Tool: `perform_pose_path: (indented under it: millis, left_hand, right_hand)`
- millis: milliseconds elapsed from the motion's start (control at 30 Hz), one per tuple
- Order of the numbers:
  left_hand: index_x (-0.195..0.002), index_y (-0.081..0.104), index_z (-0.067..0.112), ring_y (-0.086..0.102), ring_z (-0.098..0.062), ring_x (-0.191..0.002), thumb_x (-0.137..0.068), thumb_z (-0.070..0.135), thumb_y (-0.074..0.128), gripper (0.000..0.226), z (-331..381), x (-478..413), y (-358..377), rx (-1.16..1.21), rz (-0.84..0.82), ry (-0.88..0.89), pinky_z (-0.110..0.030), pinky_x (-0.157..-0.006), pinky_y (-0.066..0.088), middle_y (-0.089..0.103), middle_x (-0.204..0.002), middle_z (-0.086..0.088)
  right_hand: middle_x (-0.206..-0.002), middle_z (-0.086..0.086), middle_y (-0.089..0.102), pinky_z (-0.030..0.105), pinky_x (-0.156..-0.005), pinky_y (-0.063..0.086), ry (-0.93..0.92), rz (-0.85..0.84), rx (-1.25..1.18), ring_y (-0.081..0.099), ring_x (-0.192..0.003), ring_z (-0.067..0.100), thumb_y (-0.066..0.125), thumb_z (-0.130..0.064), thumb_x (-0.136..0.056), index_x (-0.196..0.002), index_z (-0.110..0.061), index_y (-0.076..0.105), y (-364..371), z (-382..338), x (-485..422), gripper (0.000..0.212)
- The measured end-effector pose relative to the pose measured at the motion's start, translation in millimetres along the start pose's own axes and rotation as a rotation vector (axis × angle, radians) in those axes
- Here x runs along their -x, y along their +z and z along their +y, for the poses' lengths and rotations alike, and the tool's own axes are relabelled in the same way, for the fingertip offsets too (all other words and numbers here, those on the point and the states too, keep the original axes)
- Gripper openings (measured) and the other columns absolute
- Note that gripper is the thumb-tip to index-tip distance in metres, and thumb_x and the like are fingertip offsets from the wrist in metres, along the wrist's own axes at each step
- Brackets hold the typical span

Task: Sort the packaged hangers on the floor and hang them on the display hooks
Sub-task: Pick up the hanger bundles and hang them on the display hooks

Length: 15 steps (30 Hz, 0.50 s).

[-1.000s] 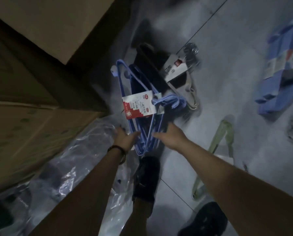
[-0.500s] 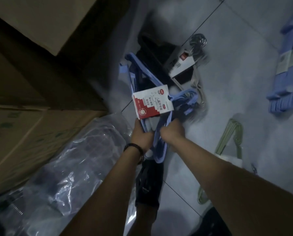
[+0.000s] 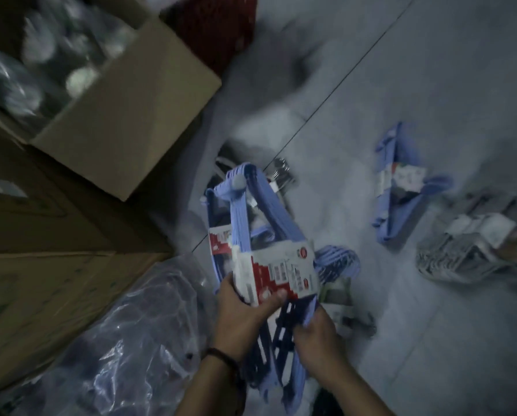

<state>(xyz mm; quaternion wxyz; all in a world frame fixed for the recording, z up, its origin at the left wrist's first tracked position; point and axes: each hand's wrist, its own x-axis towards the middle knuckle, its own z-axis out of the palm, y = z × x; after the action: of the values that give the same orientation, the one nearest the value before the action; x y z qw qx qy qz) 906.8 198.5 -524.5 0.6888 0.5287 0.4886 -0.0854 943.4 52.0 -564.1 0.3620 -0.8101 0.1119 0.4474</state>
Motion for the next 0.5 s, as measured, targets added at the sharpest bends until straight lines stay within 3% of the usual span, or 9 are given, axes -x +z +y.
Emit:
perform_pose_path:
  millis: [100,167,233,333,400,433,500]
  left_hand:
    - [-0.126,0.047,0.015,0.076,-0.011,-0.089,-0.072,0.005,0.092,0.07,40,57,28,0.049,0.0,0.038,-0.027,-0.07,0.063,0.072,-0.111,-0.007]
    - [-0.128,0.051,0.014,0.076,-0.025,-0.098,-0.071,0.014,0.095,0.072,66,99,49,0.048,-0.02,0.085,-0.044,-0.077,0.064,0.073,-0.116,-0.014]
    - [-0.127,0.054,0.018,0.075,-0.03,-0.102,-0.069,0.025,0.097,0.073,96,147,68,0.033,-0.033,0.109,-0.051,-0.082,0.063,0.073,-0.117,-0.012]
    - [-0.124,0.056,0.018,0.074,-0.033,-0.102,-0.064,0.036,0.098,0.075,149,222,99,0.02,-0.092,0.169,-0.053,-0.082,0.062,0.074,-0.115,-0.011]
    - [-0.123,0.057,0.013,0.075,-0.032,-0.1,-0.072,0.026,0.095,0.065,183,271,118,-0.026,-0.16,0.206,-0.052,-0.081,0.063,0.074,-0.115,-0.015]
    - [-0.123,0.056,0.009,0.076,-0.031,-0.098,-0.076,0.017,0.092,0.059,198,295,128,-0.039,-0.2,0.232,-0.049,-0.079,0.064,0.073,-0.115,-0.017]
    - [-0.123,0.054,0.005,0.076,-0.028,-0.094,-0.078,0.007,0.088,0.057,225,345,152,-0.05,-0.281,0.275,-0.043,-0.072,0.065,0.07,-0.116,-0.021]
  right_hand:
    - [-0.134,-0.004,0.062,0.034,-0.106,0.05,-0.004,0.055,0.009,0.06,-0.127,0.024,0.069,-0.016,-0.097,-0.149,-0.019,0.047,-54,-21,64,0.056]
    - [-0.139,0.006,0.063,0.034,-0.102,0.051,0.015,0.081,0.006,0.062,-0.124,0.028,0.07,-0.021,-0.099,-0.153,-0.012,0.044,-100,-47,118,0.061]
    - [-0.138,0.008,0.062,0.029,-0.099,0.048,0.003,0.104,0.004,0.062,-0.119,0.025,0.066,-0.019,-0.101,-0.151,-0.013,0.044,-149,-72,176,0.055]
    - [-0.12,0.008,0.063,0.034,-0.104,0.045,-0.07,0.109,-0.01,0.061,-0.113,0.022,0.07,-0.017,-0.099,-0.129,-0.02,0.051,-222,-105,270,0.036]
    - [-0.119,-0.009,0.06,0.03,-0.105,0.044,-0.134,0.089,-0.051,0.061,-0.117,0.011,0.072,-0.028,-0.098,-0.125,-0.035,0.048,-267,-119,331,0.036]
    - [-0.125,-0.015,0.058,0.026,-0.104,0.041,-0.162,0.089,-0.084,0.058,-0.118,0.003,0.07,-0.036,-0.099,-0.129,-0.043,0.045,-288,-124,360,0.04]
    - [-0.145,-0.013,0.052,0.027,-0.105,0.039,-0.152,0.165,-0.091,0.054,-0.128,0.006,0.065,-0.054,-0.097,-0.148,-0.04,0.039,-333,-123,416,0.058]
